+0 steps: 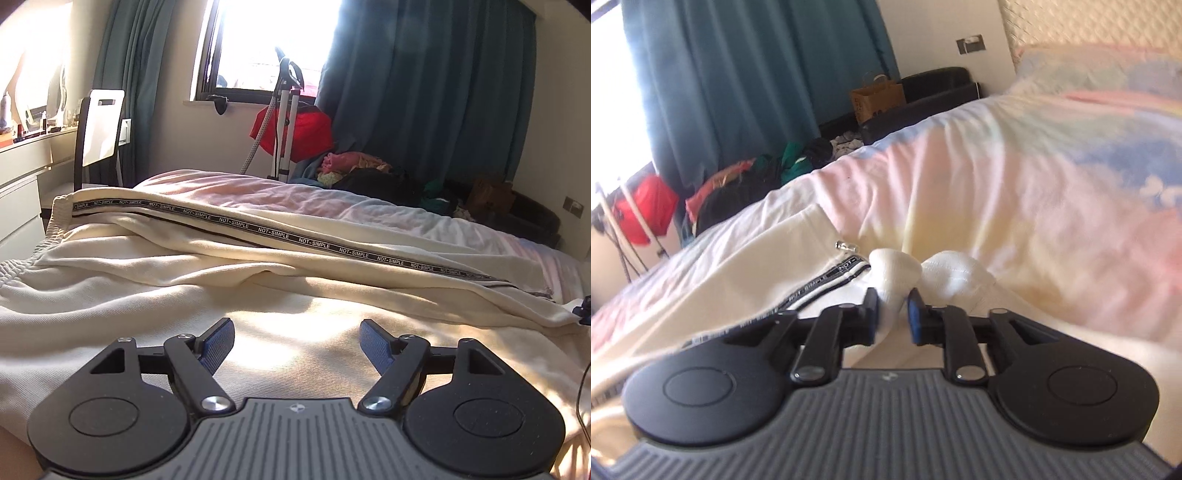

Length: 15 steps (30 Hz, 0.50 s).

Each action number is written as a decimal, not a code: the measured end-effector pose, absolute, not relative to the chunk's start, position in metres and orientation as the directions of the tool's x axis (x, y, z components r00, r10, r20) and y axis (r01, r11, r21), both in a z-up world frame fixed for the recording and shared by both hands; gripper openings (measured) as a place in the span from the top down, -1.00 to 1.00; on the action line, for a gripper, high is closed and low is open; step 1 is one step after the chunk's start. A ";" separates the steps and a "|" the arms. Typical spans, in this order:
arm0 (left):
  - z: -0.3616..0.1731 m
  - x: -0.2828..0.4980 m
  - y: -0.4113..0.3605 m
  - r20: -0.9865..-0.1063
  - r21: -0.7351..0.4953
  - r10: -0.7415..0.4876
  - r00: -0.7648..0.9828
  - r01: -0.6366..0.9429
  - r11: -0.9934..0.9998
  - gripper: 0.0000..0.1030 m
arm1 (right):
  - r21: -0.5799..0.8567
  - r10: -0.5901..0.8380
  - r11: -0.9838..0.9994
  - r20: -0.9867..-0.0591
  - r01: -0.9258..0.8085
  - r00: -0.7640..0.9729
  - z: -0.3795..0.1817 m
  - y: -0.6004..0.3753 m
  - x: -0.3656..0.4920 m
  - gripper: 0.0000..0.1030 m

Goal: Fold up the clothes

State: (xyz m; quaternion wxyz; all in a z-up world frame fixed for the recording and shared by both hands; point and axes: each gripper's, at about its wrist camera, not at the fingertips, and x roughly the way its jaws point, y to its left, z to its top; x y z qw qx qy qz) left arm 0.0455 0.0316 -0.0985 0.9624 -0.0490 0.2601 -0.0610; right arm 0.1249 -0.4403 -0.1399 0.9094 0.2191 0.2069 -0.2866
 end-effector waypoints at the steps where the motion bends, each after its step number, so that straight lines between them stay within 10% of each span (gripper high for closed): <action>1: -0.097 0.044 0.032 -0.489 -0.123 -0.144 0.860 0.096 0.988 -0.49 | 0.273 -0.425 0.746 -0.508 0.608 0.749 -0.135 -0.435 0.121 0.24; 4: -0.092 0.040 0.031 -0.473 -0.113 -0.148 0.868 0.107 0.988 -0.50 | 0.292 -0.359 0.789 -0.495 0.540 0.791 -0.118 -0.415 0.106 -0.70; 15: -0.087 0.025 0.040 -0.483 -0.076 -0.132 0.865 0.108 0.991 -0.55 | 0.091 -0.188 0.969 -0.339 0.231 0.922 -0.048 -0.297 0.032 -0.76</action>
